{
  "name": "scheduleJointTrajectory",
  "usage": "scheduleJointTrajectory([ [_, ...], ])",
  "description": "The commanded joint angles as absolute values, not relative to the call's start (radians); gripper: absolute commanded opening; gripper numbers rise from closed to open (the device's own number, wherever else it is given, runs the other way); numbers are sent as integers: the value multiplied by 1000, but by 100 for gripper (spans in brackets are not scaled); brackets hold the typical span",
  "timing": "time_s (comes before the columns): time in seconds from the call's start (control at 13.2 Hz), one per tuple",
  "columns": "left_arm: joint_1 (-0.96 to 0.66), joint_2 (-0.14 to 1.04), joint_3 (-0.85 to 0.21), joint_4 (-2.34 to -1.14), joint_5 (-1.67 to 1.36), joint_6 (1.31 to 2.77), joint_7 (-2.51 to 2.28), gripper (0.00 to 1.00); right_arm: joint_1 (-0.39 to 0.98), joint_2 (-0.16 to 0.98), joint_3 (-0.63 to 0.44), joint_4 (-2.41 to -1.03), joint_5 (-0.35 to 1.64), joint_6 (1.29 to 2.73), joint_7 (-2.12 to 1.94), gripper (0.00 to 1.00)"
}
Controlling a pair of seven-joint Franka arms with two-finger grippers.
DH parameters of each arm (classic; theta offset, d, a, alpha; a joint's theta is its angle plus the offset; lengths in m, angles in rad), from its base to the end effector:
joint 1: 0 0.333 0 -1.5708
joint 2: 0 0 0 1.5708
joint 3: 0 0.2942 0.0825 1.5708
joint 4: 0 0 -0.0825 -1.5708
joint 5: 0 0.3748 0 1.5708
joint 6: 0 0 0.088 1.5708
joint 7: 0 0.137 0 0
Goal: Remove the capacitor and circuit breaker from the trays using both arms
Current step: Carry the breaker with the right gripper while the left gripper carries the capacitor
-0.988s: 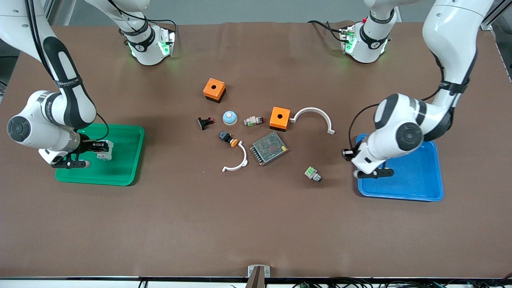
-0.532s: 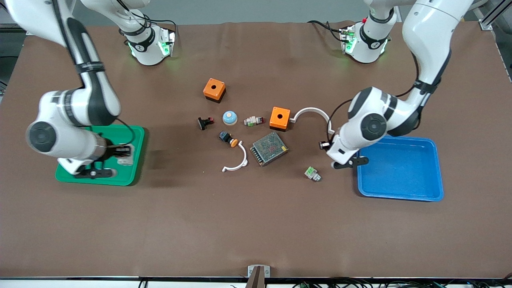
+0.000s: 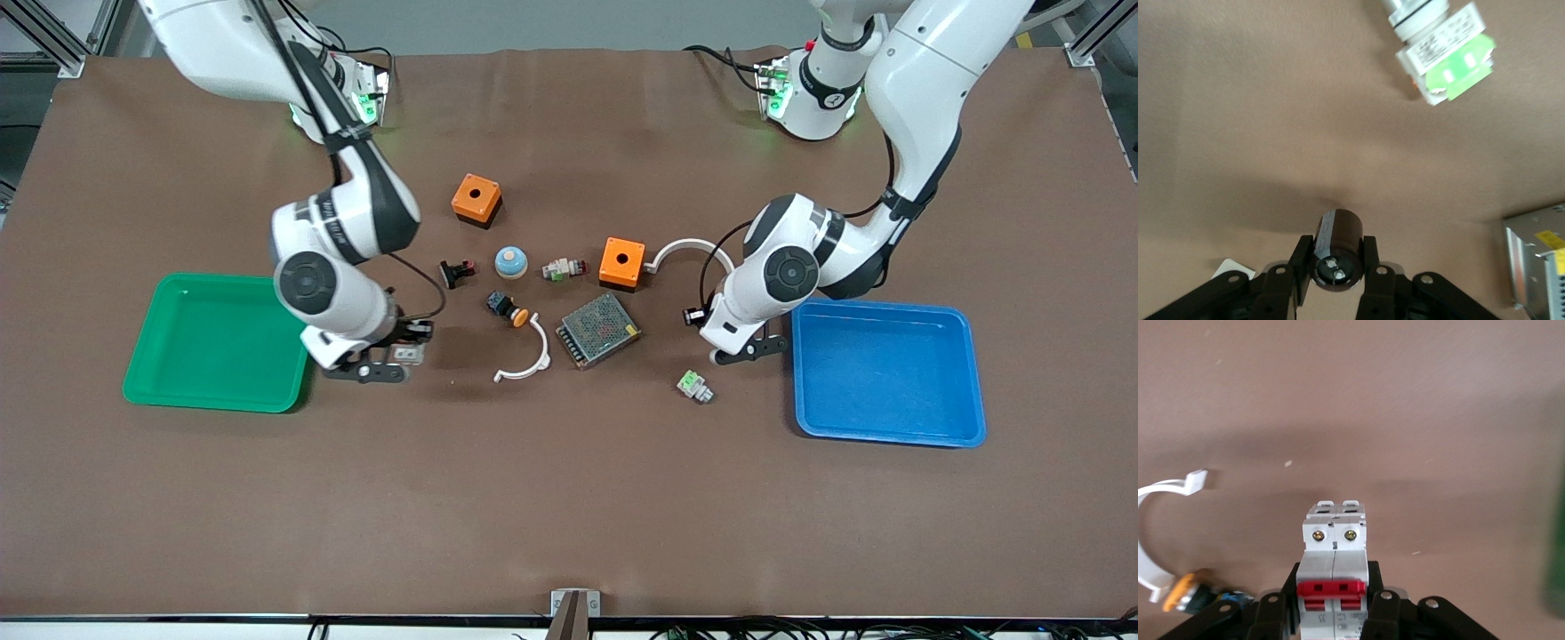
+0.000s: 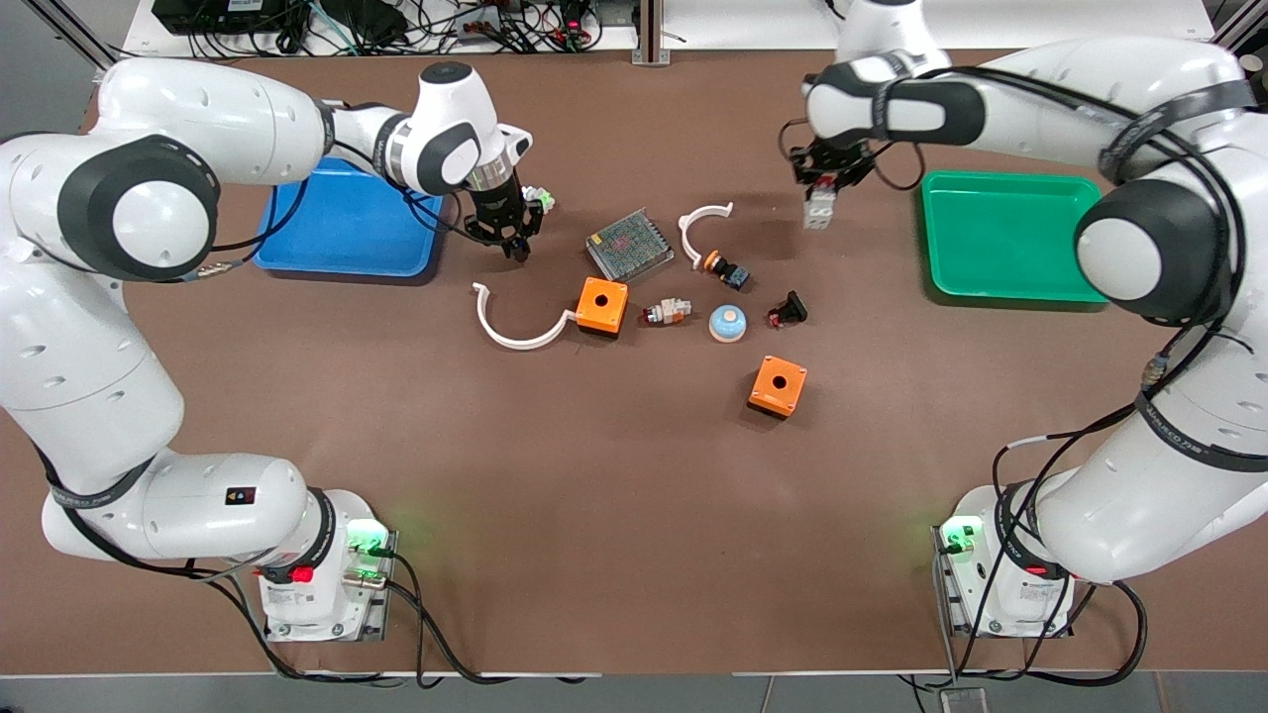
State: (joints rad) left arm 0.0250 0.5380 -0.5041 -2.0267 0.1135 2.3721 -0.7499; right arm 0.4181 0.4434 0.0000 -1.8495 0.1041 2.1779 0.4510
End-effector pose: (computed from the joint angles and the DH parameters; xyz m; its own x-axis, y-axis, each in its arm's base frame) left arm 0.5014 -0.2667 0.1594 0.9542 0.2165 -0.2067 0.2322 -0.9711 0.0548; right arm 0.5534 0.2530 0.2316 0.9857 -0.0948 -0.1394 -0.0984 -0.9950 -0.0192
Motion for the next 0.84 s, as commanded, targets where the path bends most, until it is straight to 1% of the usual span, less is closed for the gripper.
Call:
scheduleJointTrajectory([
  [0.0, 25, 551, -506, -2033, 104, 2396, -759, 5, 472, 481, -11, -1819, 144, 2198, 532, 17],
  [0.08, 25, 560, -505, -2025, 106, 2398, -759, 11, 482, 497, -11, -1807, 147, 2209, 549, 17],
  [0.15, 25, 564, -505, -2017, 106, 2398, -756, 45, 485, 515, -11, -1790, 149, 2210, 567, 17],
  [0.23, 25, 572, -505, -2002, 107, 2398, -756, 91, 494, 537, -11, -1763, 149, 2210, 589, 17],
  [0.3, 25, 569, -505, -1991, 107, 2395, -755, 100, 505, 560, -11, -1740, 149, 2210, 618, 17],
  [0.46, 37, 554, -505, -1956, 107, 2370, -756, 100, 526, 595, -11, -1704, 149, 2210, 679, 17],
  [0.53, 44, 520, -503, -1928, 107, 2320, -756, 100, 532, 604, -11, -1692, 149, 2209, 686, 17],
  [0.76, 80, 493, -500, -1754, 107, 2130, -753, 100, 538, 623, -11, -1677, 155, 2209, 686, 17],
])
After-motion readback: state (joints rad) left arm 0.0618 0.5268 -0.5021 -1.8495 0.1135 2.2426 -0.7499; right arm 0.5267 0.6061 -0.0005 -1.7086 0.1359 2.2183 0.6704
